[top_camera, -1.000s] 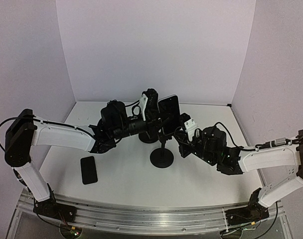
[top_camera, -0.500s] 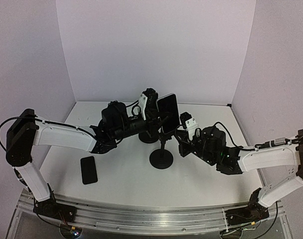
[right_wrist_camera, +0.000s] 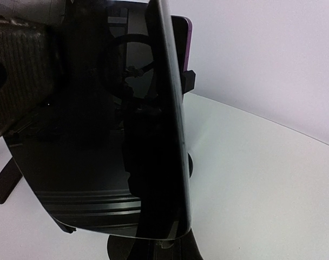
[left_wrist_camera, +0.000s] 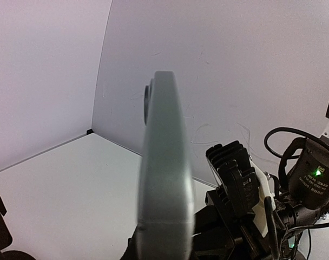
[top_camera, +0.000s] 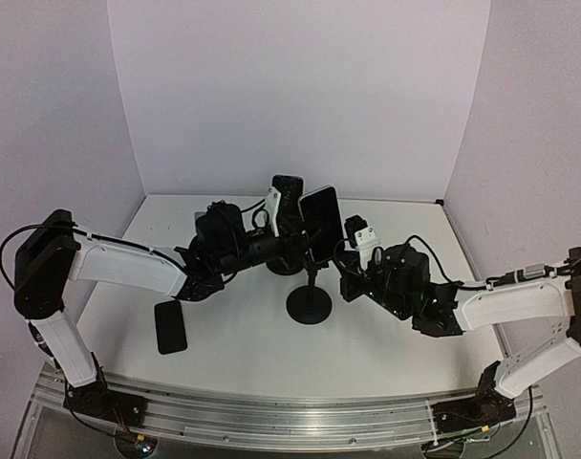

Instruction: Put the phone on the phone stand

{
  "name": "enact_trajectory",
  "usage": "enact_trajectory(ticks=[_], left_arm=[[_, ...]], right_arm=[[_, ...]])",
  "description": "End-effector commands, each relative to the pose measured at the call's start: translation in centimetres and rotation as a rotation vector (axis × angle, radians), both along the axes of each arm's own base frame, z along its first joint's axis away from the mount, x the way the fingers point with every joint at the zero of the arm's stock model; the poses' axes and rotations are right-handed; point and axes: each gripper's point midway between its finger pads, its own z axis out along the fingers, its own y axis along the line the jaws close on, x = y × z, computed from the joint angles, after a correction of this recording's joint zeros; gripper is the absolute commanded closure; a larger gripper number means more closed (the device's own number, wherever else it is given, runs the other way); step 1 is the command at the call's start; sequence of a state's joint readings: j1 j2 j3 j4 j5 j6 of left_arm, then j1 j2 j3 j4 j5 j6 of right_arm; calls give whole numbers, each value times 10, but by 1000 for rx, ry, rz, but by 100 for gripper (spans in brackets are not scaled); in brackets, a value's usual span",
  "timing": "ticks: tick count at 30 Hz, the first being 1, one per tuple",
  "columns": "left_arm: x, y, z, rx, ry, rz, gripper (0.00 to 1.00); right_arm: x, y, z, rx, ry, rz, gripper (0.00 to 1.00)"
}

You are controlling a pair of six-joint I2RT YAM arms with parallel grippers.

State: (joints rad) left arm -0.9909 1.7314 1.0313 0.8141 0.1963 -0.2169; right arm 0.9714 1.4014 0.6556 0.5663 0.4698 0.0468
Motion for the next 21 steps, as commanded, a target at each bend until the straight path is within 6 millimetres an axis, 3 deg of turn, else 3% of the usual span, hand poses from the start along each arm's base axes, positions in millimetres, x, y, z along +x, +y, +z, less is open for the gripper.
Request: enact_trajectory(ticks=[1,9,15,21], left_arm=[[-8,-1,14,-68,-57,-24,100],[-3,5,0,19,-156,42,100],[-2,12,-37,135,-30,56,100],[-5,29,-49,166,-26,88,100]], right_arm=[[2,3,25,107,-20,-26,100],[-2,-2,25,114,-22,-34,100],[2,-1,28,114,-28,-54,100],[4,-7,25,132,-13,-88,100]])
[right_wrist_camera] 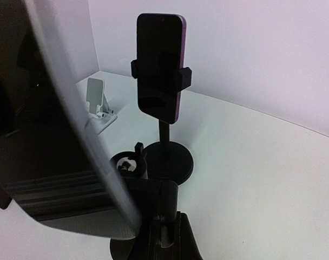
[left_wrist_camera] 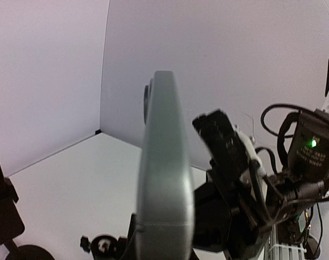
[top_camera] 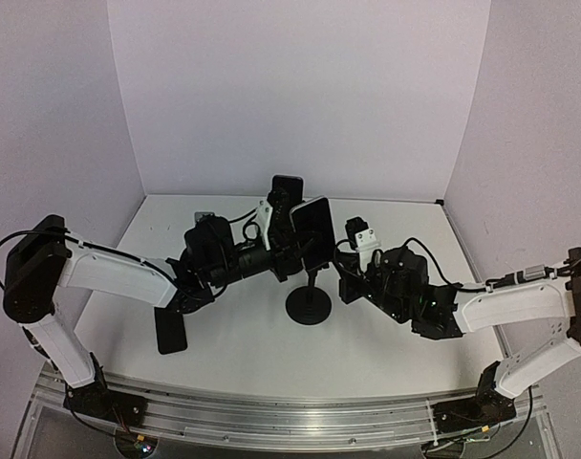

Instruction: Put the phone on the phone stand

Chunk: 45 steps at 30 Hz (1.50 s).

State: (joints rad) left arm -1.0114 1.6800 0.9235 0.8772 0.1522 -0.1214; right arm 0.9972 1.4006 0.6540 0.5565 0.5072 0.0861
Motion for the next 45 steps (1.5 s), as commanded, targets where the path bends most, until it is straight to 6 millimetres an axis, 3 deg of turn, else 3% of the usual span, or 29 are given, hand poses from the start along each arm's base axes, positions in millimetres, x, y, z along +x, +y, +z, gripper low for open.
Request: enact_trajectory(ticks=[1,6,15,18,20,27,37,45], left_arm=[[8,14,-42,137,74,57,100],[7,14,-48,114,71,45,100],[-50,0,55,-120,-154,-285,100],[-54,2,74,-177,-201,-297,100],[-46,1,80,-199,-239,-253,100],[-11,-6,73,-218,-331,-122,100],[7,-11,55,-192,-344,-125,100],[8,-11,50,-157,-425,-126,100]], right_arm=[[8,-8,27,115,-30,-69,100],[6,-11,30,121,-35,-69,100],[6,-2,31,128,-24,-35,100],[6,-1,29,128,-18,-34,100],[6,-1,28,132,-16,-35,100],[5,-1,30,149,-19,-33,100],[5,2,32,157,-27,-18,100],[4,5,32,157,-29,-4,100]])
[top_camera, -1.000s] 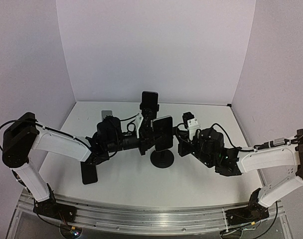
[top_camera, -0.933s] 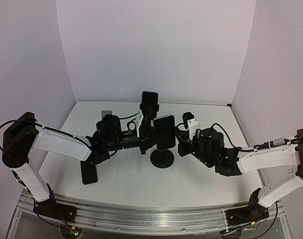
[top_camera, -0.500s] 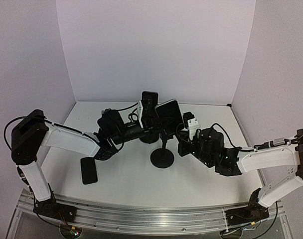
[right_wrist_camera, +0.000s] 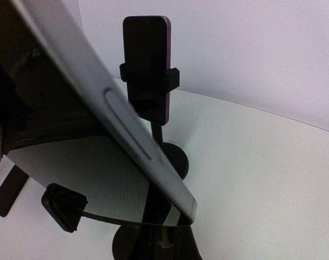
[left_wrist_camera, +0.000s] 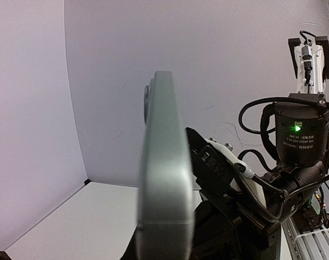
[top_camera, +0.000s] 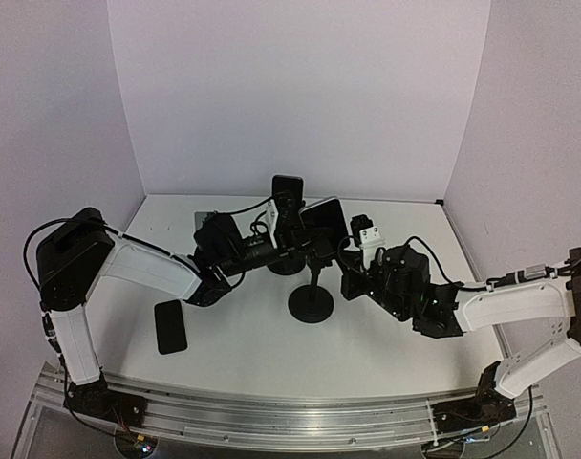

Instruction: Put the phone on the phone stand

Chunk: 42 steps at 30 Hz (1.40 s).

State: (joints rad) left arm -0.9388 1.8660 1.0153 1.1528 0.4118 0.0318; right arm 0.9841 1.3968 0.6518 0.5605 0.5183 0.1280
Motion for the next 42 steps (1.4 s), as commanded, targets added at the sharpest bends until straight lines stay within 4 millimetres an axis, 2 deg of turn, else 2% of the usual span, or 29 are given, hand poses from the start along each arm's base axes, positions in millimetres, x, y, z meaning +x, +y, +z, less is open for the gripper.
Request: enact_trajectory(ticks=[1,4,7,14,21,27,32,35,42], left_arm=[[5,6,35,-80,-108,16,100],[15,9,16,-9,5,17,100],[11,12,-8,77,70,-2,100],[24,14,-45,199,184,67,100],[39,25,-85,321,369,181,100],[57,33,-96,370,450,326,100],[51,33,-97,412,443,341,100],[48,37,-100,433,442,344,100],[34,44,-93,438,437,296,100]], right_arm=[[-1,10,32,120,-50,27,100],[-1,6,35,120,-59,14,100],[0,4,36,120,-65,5,100],[7,9,34,114,-61,-20,100],[15,-6,38,140,-54,-120,100],[22,-17,33,114,-23,-216,100],[27,-29,33,123,-19,-300,100],[28,-30,31,116,-11,-314,100],[32,-32,27,62,4,-332,100]])
